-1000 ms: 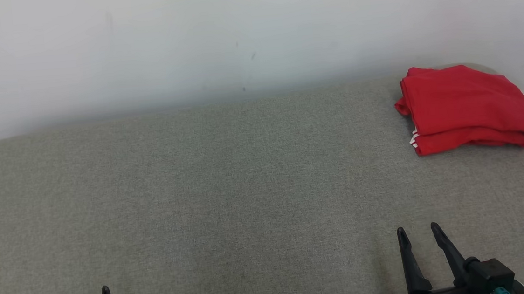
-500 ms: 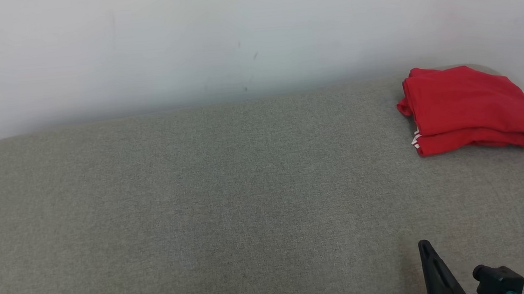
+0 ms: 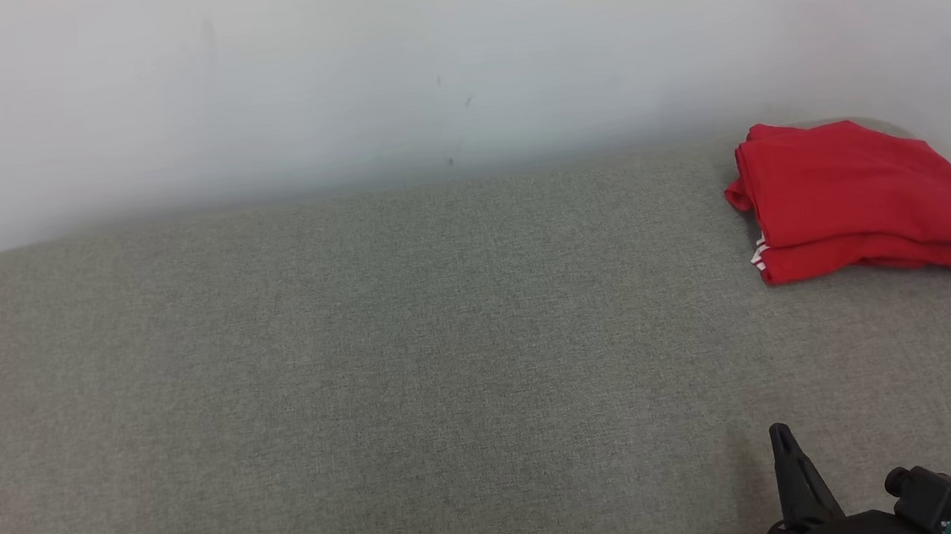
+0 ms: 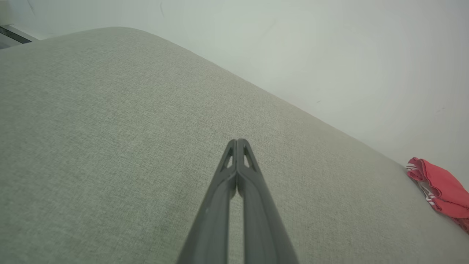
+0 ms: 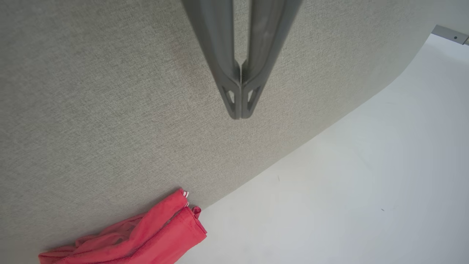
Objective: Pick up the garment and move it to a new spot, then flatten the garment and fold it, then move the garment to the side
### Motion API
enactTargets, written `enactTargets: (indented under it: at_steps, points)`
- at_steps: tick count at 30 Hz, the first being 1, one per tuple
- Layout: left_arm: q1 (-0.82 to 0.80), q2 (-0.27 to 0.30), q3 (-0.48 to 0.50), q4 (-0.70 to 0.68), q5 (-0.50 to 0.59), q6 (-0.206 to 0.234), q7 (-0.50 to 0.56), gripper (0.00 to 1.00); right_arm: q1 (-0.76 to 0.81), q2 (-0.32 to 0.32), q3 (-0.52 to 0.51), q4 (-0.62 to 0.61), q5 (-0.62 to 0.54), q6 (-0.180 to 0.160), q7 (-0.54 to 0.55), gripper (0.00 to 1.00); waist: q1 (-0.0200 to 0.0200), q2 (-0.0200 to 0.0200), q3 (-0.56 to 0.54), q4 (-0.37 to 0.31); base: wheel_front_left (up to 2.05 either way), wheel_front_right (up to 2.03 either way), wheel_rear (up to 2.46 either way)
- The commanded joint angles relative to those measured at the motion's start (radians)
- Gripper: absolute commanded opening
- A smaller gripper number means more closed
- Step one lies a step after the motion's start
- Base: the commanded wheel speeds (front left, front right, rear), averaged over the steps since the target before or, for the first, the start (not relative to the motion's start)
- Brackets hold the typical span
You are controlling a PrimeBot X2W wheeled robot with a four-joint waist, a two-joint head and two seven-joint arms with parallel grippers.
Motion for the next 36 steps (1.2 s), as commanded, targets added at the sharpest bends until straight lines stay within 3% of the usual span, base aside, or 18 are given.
enactTargets:
  at_steps: [1, 36]
  points:
    - [-0.028, 0.004, 0.0, -0.009, -0.041, -0.001, 0.007, 0.0, -0.023, 0.002, -0.005, -0.017, 0.037, 0.0, 0.006, 0.0, -0.0001, 0.0, 0.0, 0.0, 0.0, 0.0, 0.0]
    - [-0.108, 0.006, -0.013, 0.023, -0.522, -0.001, 0.126, 0.0, -0.066, 0.006, -0.034, -0.03, 0.509, -0.001, 0.124, 0.0, -0.0001, 0.0, -0.001, 0.015, 0.0, 0.0, 0.0]
